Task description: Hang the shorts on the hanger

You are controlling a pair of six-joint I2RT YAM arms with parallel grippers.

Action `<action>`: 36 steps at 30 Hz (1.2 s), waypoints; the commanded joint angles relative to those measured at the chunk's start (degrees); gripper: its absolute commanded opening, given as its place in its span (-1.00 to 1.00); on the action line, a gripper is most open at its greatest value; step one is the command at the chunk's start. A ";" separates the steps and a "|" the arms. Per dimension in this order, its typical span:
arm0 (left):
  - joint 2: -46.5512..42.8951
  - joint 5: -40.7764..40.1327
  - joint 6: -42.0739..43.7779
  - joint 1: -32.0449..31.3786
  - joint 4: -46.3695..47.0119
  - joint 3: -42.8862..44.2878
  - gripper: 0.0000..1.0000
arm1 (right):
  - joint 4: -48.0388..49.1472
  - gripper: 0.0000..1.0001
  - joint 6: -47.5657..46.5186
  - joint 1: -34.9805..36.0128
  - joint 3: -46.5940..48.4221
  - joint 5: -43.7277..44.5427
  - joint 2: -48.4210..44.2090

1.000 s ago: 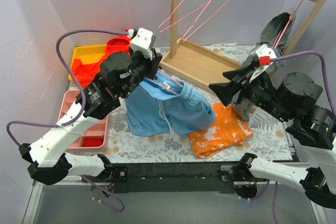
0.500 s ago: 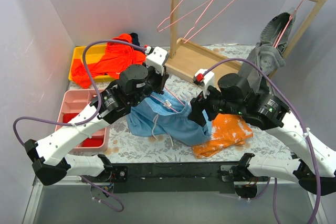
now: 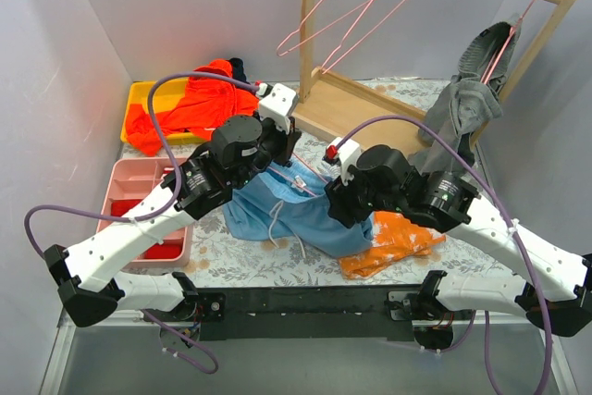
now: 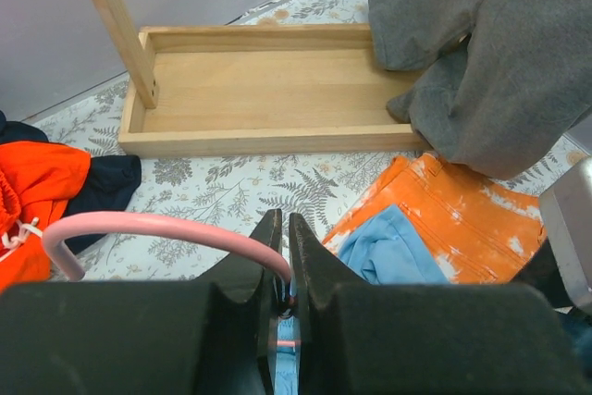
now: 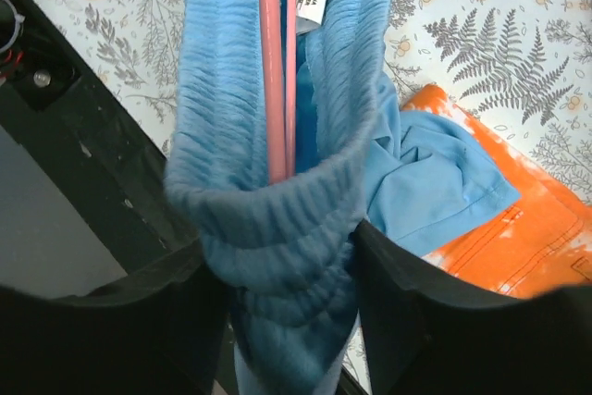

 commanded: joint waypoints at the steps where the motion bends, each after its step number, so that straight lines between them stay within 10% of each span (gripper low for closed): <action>1: -0.83 2.31 -1.35 -0.39 4.39 -0.95 -1.00 | 6.20 -0.27 2.71 0.32 -1.75 4.05 -2.82; 4: -0.48 3.63 -2.05 -0.39 4.66 -0.78 -0.85 | 7.26 -0.97 3.59 0.32 -2.89 3.53 -3.17; 16: -5.48 4.25 -3.99 -0.39 2.20 3.09 0.95 | 7.44 -0.97 7.46 0.32 -3.68 5.46 -7.83; 27: -11.11 4.96 -7.15 -0.47 -0.27 5.72 0.96 | 3.67 -0.97 14.57 0.32 -5.71 14.50 -13.72; 36: -14.45 3.54 -10.32 -0.39 -2.11 5.99 0.96 | -16.09 -0.97 33.81 0.41 6.31 38.75 -13.20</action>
